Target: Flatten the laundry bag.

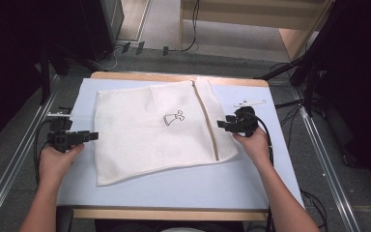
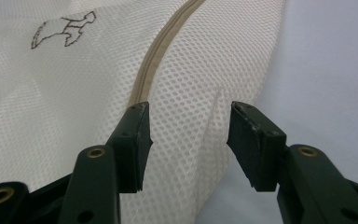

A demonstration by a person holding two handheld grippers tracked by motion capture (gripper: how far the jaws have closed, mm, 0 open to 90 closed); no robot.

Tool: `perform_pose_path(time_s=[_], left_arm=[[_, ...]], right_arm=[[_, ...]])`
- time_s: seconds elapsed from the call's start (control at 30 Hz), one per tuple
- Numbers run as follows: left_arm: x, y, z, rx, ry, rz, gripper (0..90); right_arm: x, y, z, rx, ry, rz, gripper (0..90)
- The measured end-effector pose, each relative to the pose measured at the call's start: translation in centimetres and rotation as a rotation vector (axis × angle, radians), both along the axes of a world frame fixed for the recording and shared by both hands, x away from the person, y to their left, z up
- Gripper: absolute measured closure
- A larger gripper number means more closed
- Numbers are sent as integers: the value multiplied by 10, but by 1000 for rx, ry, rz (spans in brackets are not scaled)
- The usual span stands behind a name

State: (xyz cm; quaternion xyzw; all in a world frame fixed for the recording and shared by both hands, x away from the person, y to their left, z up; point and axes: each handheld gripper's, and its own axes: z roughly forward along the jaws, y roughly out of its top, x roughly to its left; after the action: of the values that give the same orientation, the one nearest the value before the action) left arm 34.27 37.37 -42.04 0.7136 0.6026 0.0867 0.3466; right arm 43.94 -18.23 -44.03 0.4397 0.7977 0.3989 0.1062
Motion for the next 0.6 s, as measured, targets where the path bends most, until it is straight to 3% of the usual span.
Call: perform_pose_path(time_s=[0.13,0.37,0.43,0.53,0.6], left_arm=[[-4,-1,-8,1,18,16,525],[0,-16,-21,35,92,8,562],[1,-18,-22,57,78,11,642],[3,-18,-24,46,86,18,767],[6,-21,-25,30,100,-3,862]], right_arm=[[13,6,-10,19,43,2,535],[21,24,-28,-79,73,21,569],[20,26,-30,-72,62,12,627],[20,26,-30,-108,28,3,739],[20,25,-31,-103,30,-2,810]])
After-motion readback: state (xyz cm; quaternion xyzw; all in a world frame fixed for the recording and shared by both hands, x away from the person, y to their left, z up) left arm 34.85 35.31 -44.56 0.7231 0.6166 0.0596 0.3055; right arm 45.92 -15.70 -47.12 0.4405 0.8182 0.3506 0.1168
